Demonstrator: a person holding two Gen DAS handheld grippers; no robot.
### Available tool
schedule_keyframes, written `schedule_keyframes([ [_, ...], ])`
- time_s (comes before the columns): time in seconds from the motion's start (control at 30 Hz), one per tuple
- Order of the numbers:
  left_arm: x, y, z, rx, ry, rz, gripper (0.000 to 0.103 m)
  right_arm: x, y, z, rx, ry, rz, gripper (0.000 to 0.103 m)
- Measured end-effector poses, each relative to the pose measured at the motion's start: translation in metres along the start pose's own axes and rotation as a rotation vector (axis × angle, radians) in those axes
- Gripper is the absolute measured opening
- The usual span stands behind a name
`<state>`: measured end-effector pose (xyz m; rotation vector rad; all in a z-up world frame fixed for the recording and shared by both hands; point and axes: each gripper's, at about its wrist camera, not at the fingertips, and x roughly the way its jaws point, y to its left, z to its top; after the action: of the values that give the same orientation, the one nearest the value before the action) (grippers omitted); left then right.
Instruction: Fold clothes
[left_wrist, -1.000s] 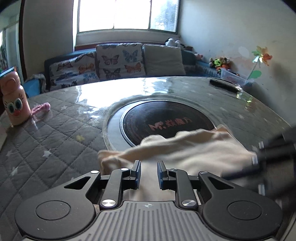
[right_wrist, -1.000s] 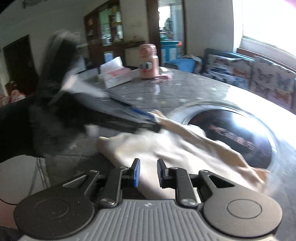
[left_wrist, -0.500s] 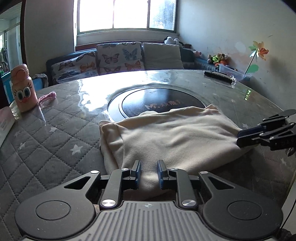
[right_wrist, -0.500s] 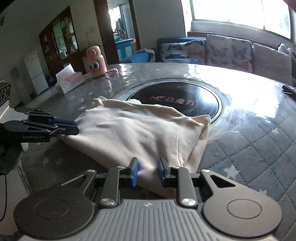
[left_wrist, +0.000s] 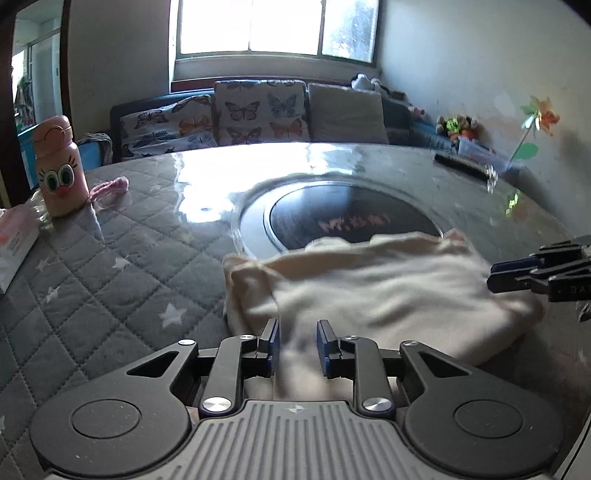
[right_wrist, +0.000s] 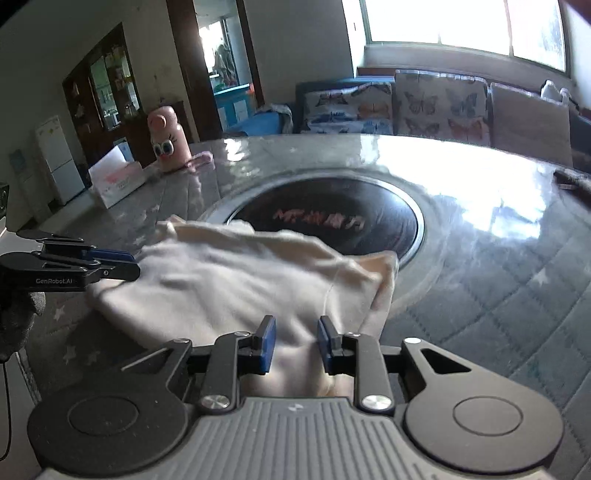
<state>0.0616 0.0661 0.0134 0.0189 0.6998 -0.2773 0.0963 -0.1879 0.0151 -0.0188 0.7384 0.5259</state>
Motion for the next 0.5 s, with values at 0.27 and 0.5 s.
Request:
schedule_keyframes([
  [0.27,0.017,-0.016,0.004,0.06,0.012,0.0,0.025,0.023,-0.008,0.012,0.035,0.004,-0.008,0.027],
  [0.5,0.019,-0.005,0.014,0.026,-0.004,0.003,0.025,0.033,-0.012,0.022,0.049,0.003,-0.015,0.028],
])
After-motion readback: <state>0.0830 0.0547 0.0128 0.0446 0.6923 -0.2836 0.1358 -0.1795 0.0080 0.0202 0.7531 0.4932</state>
